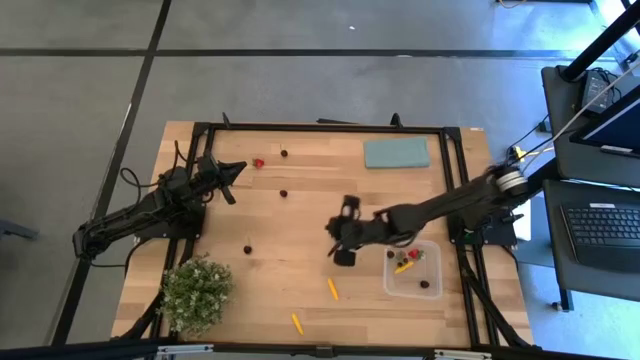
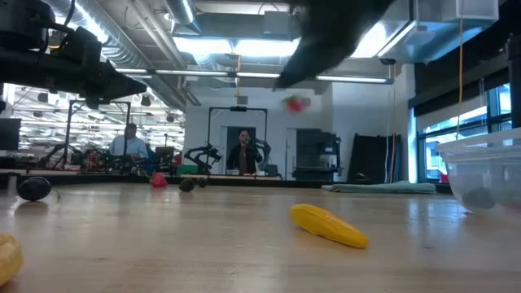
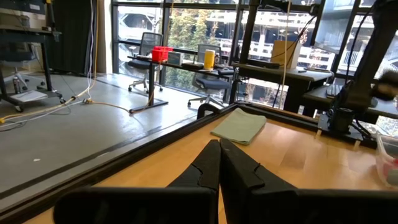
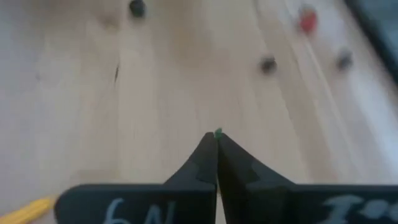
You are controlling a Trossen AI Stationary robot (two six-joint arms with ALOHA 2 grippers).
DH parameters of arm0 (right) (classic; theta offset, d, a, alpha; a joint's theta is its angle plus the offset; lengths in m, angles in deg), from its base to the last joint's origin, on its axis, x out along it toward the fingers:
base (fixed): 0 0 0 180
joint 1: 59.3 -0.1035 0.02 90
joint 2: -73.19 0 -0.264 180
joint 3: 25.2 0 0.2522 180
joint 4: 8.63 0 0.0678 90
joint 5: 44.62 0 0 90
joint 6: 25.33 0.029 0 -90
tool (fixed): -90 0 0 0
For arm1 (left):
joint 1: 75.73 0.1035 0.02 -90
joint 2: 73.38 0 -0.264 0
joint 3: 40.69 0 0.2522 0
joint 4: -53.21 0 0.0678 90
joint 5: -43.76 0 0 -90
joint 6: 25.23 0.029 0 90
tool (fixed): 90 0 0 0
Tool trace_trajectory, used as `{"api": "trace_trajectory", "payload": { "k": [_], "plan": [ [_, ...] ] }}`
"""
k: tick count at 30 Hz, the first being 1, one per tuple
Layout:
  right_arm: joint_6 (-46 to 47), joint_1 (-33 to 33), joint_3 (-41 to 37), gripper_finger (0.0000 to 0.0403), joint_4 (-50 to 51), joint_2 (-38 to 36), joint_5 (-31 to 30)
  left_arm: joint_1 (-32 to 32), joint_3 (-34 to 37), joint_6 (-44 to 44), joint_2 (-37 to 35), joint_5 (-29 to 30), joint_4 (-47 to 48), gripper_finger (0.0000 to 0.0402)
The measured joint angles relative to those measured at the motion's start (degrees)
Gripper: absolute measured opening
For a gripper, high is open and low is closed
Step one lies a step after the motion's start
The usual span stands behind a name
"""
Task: Pick and placing Produce into tupperware
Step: Put the bottom strawberry into the container
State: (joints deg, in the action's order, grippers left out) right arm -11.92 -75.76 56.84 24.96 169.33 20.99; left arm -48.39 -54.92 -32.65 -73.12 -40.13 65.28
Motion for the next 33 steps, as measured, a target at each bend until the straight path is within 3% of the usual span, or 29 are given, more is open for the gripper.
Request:
{"api": "trace_trajectory", "payload": {
  "k": [6, 12, 17, 24, 33],
  "plan": [
    [30.01, -5.35, 3.87, 0.0001, 19.44, -10.46, 2.40, -0.01, 0.00, -0.07, -0.01, 0.00, 0.11, 0.0000],
    [56.72, -15.91, 2.33, 0.0001, 35.69, -12.42, 2.86, -0.01, 0.01, -0.09, 0.01, 0.00, 0.11, 0.0000],
    [74.79, -21.61, -4.57, 0.0000, 37.40, -12.02, 6.73, -0.01, 0.00, -0.11, 0.01, -0.02, 0.11, 0.0000],
    [83.88, -23.68, -16.86, 0.0002, 24.84, -11.96, 12.00, -0.01, 0.01, -0.61, 0.01, -0.02, 0.10, 0.0000],
    [83.97, -23.61, -21.31, 0.0027, 21.51, -11.98, 17.47, -0.01, 0.00, -1.64, 0.01, -0.01, 0.09, 0.0000]
  ]
}}
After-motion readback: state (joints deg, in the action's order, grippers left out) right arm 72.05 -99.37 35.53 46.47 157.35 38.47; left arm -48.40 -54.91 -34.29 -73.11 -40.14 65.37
